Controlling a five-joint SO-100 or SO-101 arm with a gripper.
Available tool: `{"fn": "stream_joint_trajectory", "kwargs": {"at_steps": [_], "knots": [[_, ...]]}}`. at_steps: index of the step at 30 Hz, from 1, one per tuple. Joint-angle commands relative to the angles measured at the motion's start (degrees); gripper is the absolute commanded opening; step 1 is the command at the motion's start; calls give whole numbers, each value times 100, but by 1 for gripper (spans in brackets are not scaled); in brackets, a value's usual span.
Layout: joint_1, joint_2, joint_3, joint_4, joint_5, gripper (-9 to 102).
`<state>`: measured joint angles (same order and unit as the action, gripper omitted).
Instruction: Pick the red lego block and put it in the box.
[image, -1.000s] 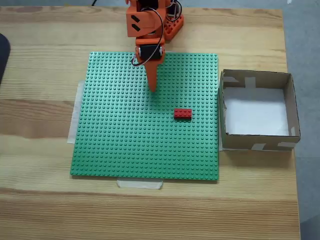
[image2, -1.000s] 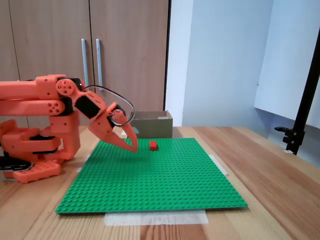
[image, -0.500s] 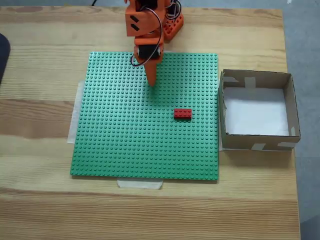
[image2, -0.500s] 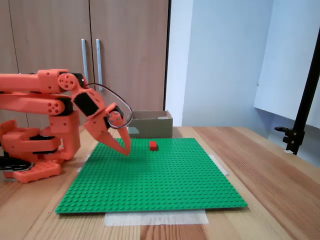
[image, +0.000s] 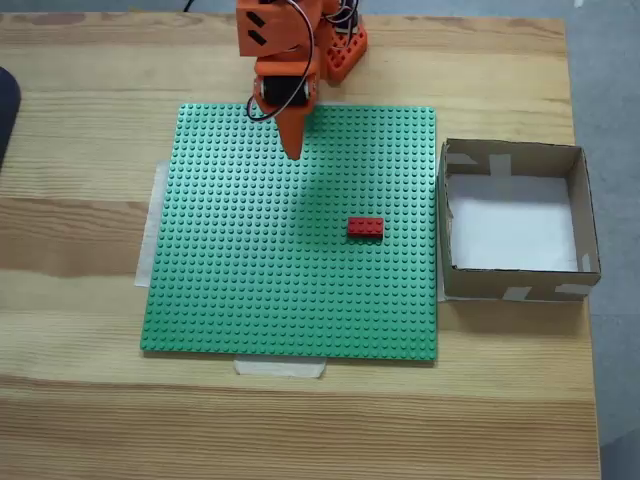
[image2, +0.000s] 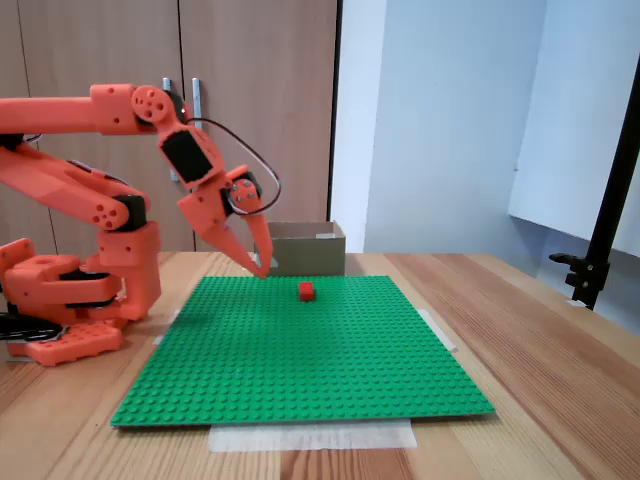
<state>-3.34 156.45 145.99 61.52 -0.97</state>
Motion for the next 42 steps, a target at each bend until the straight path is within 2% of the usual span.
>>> {"fn": "stream_joint_trajectory", "kwargs": {"at_steps": [1, 25, 38, 42], "knots": [[-114, -536, -853, 264, 149, -1], [-1046, -2988, -3911, 1608, 1345, -1], [-1336, -4069, -4588, 1837, 1679, 0], [-1441, -4377, -4649, 1881, 1740, 7]]}}
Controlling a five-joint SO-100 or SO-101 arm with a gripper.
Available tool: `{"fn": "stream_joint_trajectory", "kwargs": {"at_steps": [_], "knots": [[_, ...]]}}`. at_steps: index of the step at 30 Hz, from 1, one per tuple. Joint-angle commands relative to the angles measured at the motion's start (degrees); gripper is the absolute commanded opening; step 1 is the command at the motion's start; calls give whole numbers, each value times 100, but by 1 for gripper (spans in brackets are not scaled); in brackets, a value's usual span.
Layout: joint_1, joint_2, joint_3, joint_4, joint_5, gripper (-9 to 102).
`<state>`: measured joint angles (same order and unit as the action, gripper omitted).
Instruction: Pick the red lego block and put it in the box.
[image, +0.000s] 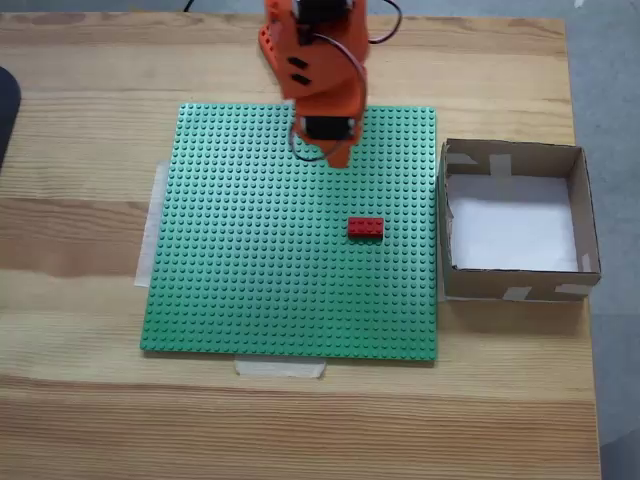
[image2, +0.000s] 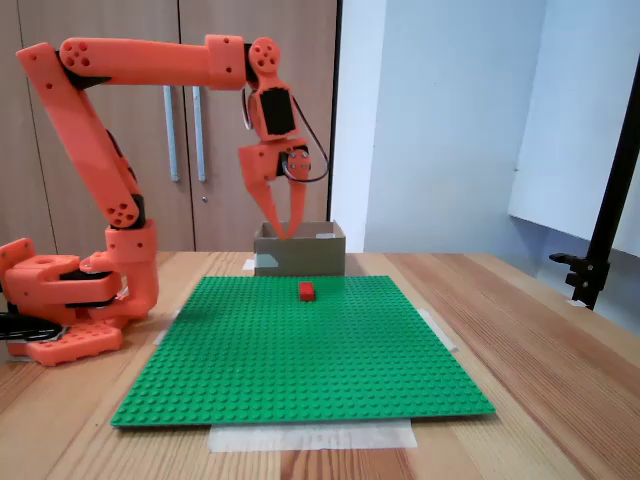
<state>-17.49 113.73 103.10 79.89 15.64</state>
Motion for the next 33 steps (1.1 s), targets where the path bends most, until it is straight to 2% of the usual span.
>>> {"fn": "stream_joint_trajectory", "kwargs": {"at_steps": [1, 7, 16, 25, 33], "knots": [[-44, -211, -439, 79, 158, 7], [-132, -800, -853, 114, 229, 8], [-316, -1521, -1485, 149, 299, 18], [-457, -2118, -1459, 272, 352, 28], [-466, -2355, -1143, 0, 387, 36]]}}
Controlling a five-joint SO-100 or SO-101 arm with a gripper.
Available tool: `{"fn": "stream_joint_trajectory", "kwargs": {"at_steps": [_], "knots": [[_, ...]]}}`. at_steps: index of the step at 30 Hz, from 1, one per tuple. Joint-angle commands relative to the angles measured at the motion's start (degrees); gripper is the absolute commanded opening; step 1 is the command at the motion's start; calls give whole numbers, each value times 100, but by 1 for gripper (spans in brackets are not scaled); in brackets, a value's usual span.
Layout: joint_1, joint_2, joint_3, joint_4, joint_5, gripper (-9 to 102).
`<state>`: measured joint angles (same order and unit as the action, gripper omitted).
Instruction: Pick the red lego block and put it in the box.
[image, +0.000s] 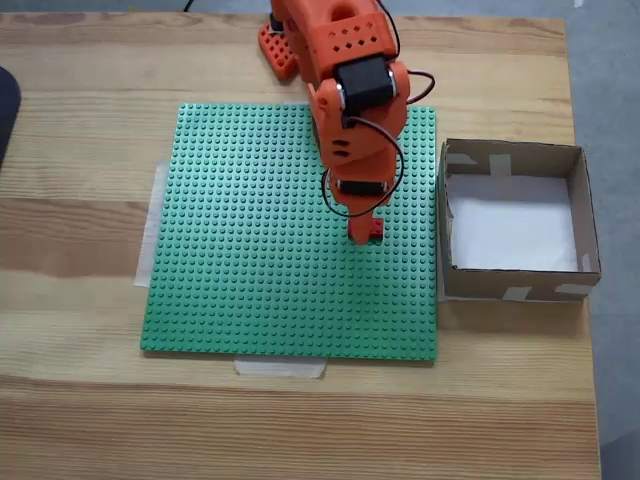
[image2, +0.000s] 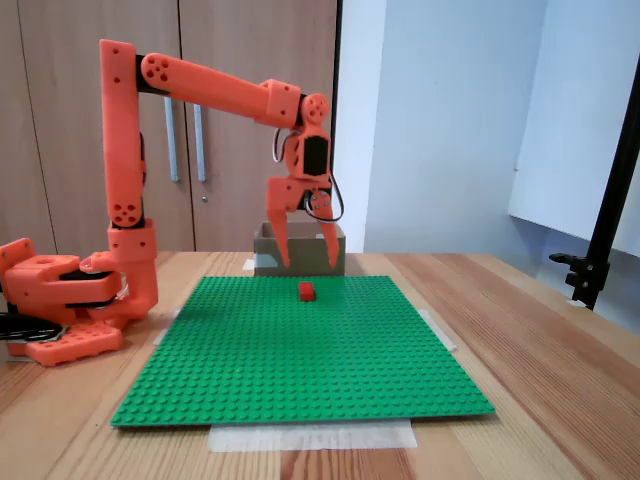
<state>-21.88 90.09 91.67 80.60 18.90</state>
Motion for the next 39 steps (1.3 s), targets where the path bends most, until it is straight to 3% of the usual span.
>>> {"fn": "stream_joint_trajectory", "kwargs": {"at_steps": [1, 39], "knots": [[-26, 0, 44, -114, 62, 36], [35, -123, 958, -1424, -44, 35]]}}
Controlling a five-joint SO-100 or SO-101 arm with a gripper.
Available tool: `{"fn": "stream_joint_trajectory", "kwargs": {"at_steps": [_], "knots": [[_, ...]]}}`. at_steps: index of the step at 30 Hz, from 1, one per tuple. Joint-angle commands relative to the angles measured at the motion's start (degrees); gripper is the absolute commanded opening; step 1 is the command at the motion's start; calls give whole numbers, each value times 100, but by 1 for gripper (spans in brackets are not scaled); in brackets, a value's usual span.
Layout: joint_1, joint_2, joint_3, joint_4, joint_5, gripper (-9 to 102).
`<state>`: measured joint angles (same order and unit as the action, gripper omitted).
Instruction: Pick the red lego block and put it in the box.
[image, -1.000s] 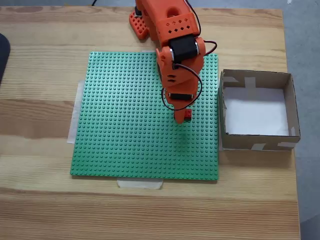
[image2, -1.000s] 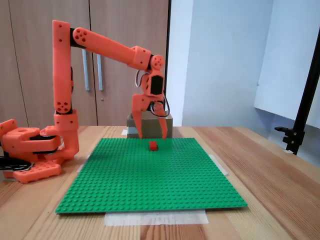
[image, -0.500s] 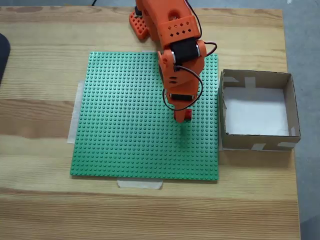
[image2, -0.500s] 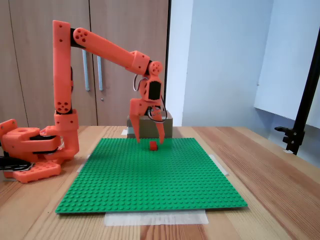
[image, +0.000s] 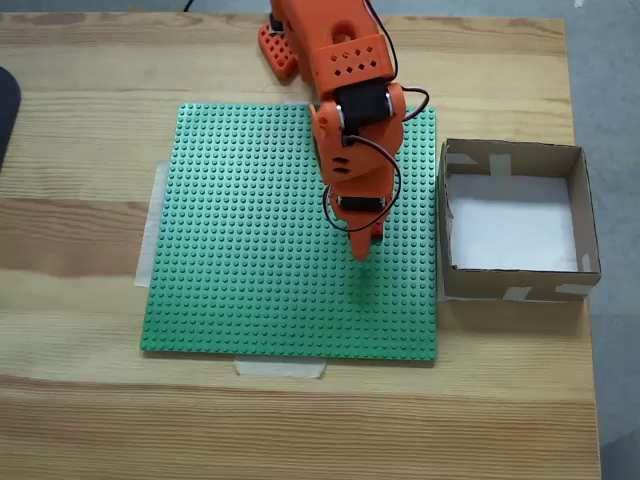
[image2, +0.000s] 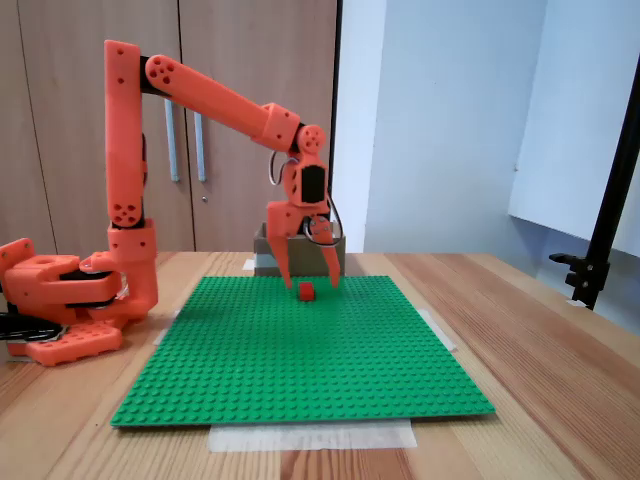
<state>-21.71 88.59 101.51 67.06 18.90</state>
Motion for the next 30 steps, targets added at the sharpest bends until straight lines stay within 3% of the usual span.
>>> {"fn": "stream_joint_trajectory", "kwargs": {"at_steps": [1, 30], "knots": [[18, 26, 9, -105, -53, 35], [35, 35, 272, -642, -598, 17]]}}
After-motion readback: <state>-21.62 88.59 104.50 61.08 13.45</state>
